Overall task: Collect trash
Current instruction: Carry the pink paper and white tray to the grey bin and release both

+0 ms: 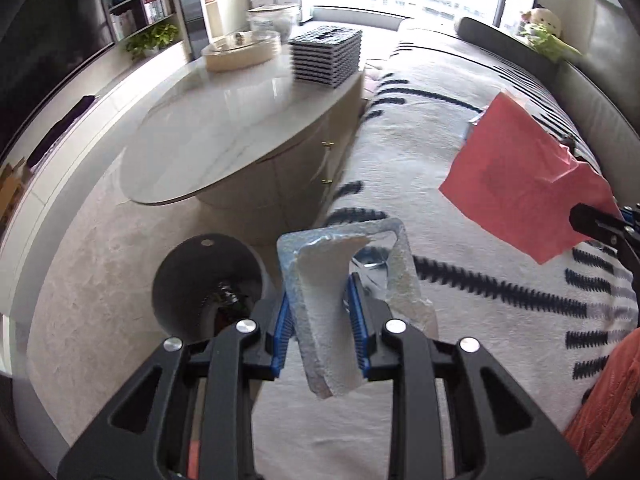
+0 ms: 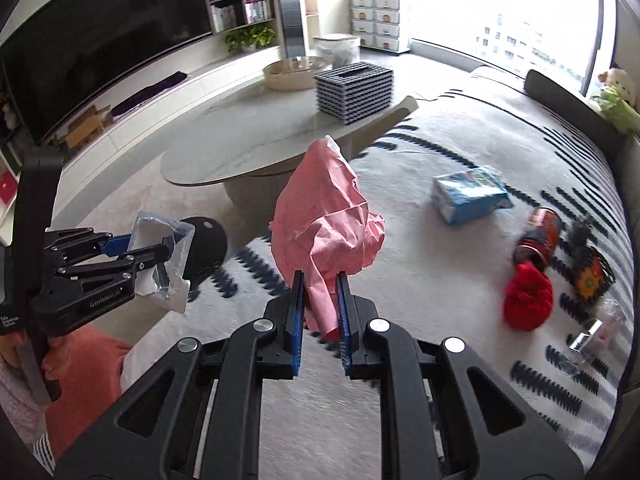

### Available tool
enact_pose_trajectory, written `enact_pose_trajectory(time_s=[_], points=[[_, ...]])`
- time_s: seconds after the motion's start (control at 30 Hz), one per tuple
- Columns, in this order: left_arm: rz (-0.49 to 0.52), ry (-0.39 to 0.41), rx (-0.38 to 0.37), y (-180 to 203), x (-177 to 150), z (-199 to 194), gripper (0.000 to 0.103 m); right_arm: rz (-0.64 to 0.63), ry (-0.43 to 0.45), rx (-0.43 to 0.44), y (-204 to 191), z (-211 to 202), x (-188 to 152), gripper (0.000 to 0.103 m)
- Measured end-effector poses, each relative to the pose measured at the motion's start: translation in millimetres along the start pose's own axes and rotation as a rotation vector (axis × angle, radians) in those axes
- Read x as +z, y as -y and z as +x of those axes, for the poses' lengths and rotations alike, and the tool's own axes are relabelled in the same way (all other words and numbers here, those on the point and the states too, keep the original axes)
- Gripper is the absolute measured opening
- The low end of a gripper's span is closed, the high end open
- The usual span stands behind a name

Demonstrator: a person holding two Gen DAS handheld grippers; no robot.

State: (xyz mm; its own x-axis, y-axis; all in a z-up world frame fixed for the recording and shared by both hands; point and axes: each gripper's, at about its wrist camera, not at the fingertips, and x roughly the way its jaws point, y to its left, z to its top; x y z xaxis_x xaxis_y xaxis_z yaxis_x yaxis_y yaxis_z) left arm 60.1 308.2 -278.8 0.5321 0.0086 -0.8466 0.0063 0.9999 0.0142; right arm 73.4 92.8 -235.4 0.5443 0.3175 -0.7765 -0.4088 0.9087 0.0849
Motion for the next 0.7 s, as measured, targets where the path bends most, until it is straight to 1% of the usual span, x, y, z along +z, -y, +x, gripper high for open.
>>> enact_pose_trajectory(time_s=[0.17, 0.27, 0.33, 0.4, 0.53, 0.7], points=[[-0.112, -0.018, 0.151, -90, -21, 0, 0.027, -0.097, -0.035, 0.103, -82, 47, 19, 0.014], [-0.186, -0.049, 0.221, -131, -35, 6, 0.027, -0.137, -0.065, 0.159, -124, 78, 27, 0.014], [-0.233, -0.076, 0.273, -152, -44, 11, 0.027, -0.165, -0.09, 0.18, -152, 100, 30, 0.014], [-0.286, -0.098, 0.293, -169, -53, 18, 0.027, -0.185, -0.12, 0.201, -175, 123, 33, 0.014], [-0.354, -0.127, 0.315, -188, -62, 32, 0.027, -0.229, -0.159, 0.201, -211, 165, 39, 0.014], [-0.391, -0.139, 0.316, -195, -59, 51, 0.027, -0.26, -0.214, 0.184, -233, 212, 43, 0.016]])
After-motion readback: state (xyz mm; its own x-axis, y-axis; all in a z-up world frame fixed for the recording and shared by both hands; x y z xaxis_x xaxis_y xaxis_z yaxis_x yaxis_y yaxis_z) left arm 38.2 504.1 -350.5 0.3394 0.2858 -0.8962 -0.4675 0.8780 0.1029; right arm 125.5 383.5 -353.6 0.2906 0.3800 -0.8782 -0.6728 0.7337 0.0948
